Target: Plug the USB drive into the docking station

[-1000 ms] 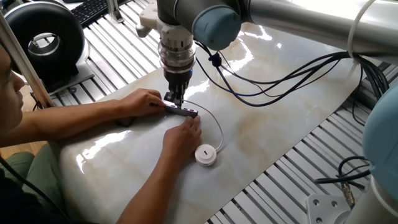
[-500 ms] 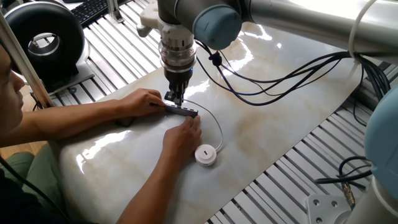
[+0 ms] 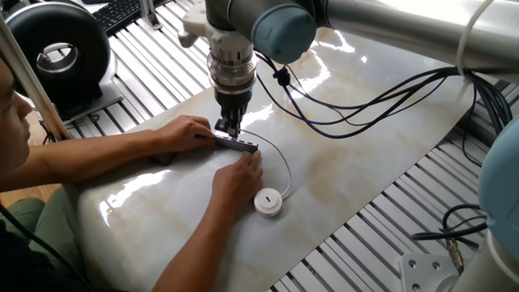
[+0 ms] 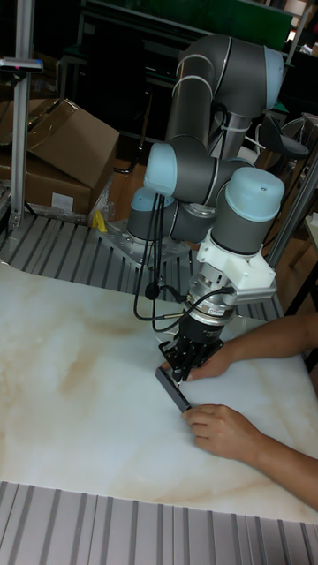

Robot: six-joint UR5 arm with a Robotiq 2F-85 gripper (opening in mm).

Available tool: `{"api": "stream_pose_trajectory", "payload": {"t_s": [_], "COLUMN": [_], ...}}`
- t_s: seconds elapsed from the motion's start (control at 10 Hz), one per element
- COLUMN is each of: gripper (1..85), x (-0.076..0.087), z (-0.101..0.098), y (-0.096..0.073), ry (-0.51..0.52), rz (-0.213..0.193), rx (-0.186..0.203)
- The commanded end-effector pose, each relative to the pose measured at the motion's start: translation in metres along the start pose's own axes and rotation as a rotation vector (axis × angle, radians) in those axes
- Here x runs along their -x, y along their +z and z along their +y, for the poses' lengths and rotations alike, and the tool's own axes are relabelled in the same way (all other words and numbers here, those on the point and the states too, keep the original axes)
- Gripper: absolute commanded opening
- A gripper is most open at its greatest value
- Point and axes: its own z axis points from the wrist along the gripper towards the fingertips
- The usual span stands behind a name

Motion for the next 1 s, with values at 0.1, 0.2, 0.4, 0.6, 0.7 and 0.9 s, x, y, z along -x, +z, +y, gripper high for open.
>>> {"api": "stream_pose_trajectory", "payload": {"t_s": [0.1,0.2,0.4,0.6,0.7,0.9], "gripper": [1.3,1.3,1.3,1.3,1.3,1.3], "x": [0.0031,0.0037,0.0014,0.0057,0.0077,0.0087], "z": [0.0016,0.004,0.0057,0.0059,0.0043,0.0018], "y": [0.0001,-0.0011,-0.0028,-0.0027,-0.0017,-0.0025], "ry": [0.011,0.005,-0.021,-0.035,-0.036,-0.047], "rz": [-0.01,-0.012,-0.005,-0.012,-0.017,-0.02], "rx": [0.011,0.018,0.022,0.018,0.014,0.01]}}
